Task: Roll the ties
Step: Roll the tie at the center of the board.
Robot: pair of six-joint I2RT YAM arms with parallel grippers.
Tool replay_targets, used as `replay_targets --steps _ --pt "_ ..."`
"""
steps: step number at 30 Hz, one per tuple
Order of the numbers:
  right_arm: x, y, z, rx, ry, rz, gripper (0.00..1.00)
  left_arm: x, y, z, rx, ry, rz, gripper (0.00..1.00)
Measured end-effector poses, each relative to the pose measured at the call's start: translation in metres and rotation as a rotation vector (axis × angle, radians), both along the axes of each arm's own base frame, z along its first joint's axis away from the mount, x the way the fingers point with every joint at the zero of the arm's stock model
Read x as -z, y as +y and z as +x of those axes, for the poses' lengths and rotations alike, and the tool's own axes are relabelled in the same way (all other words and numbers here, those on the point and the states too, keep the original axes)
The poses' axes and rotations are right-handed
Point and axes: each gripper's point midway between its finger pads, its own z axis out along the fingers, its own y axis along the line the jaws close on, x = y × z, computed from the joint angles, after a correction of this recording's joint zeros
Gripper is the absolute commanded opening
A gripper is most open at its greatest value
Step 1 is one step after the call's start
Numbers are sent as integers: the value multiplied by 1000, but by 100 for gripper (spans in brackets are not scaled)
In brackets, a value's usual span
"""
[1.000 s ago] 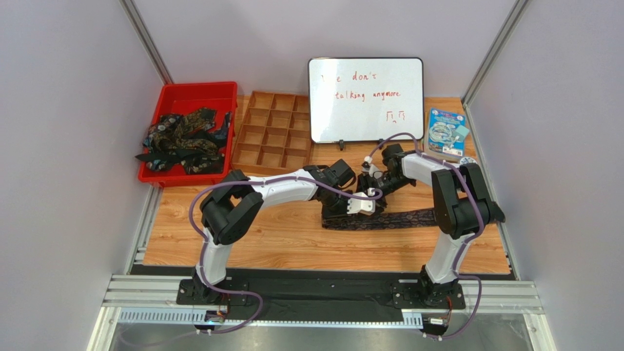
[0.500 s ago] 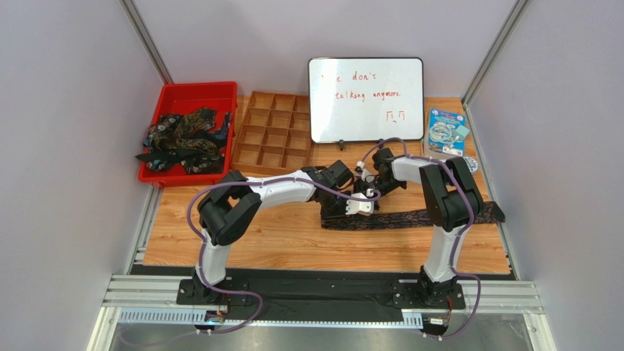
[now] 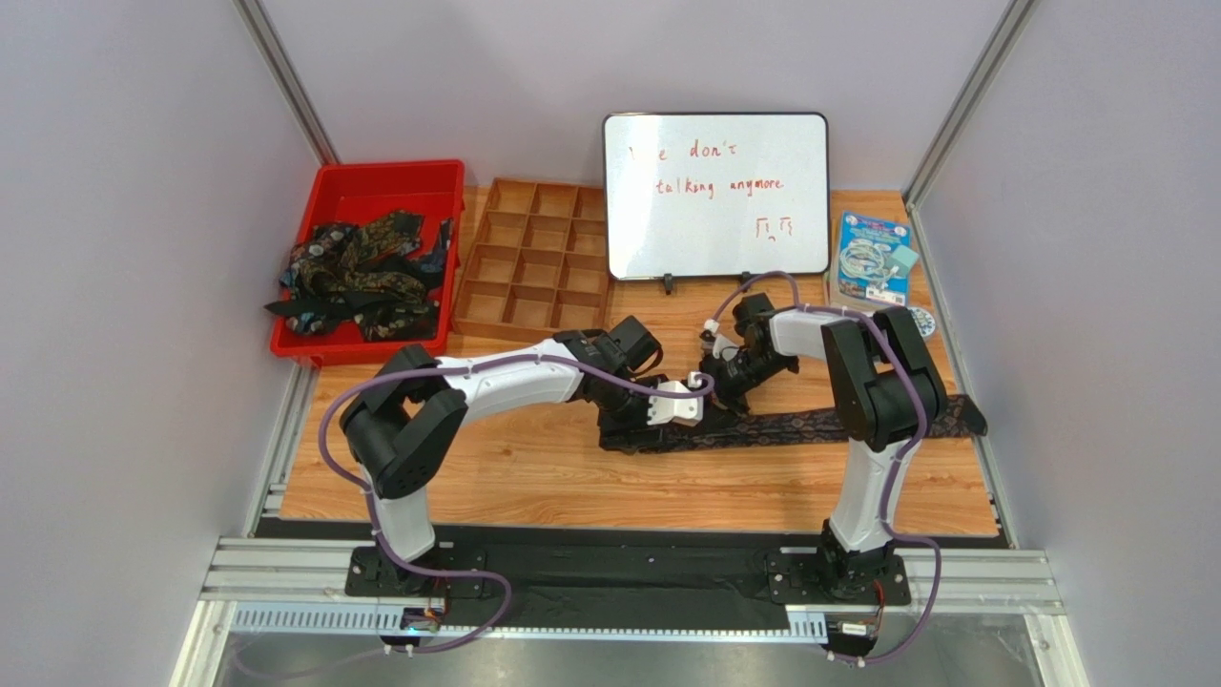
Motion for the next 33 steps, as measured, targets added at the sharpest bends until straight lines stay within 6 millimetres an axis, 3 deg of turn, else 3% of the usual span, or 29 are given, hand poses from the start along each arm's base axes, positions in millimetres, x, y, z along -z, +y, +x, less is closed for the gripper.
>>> replay_targets --steps 7,10,17,19,22,23,26,31,33 --pt "3 0 -1 3 17 3 0 -2 2 3 -33 7 -7 73" --pt "3 0 -1 3 17 4 0 -1 -1 4 -50 17 -6 86" --pt "3 1 -1 9 21 9 0 10 -19 12 -84 24 7 88" --pt "3 1 -2 11 22 12 0 14 -25 13 -82 15 19 84" --pt "3 2 -2 15 25 19 0 16 -30 15 -76 -10 28 67" --pt "3 2 -2 16 26 20 0 17 -30 15 -74 -19 35 55" --pt "2 3 -2 19 28 28 0 18 -26 20 -63 -58 56 40" --pt "1 7 0 25 28 36 0 18 -20 27 -38 -75 65 37" --pt "1 10 1 27 22 42 0 18 -15 31 -26 -78 63 31"
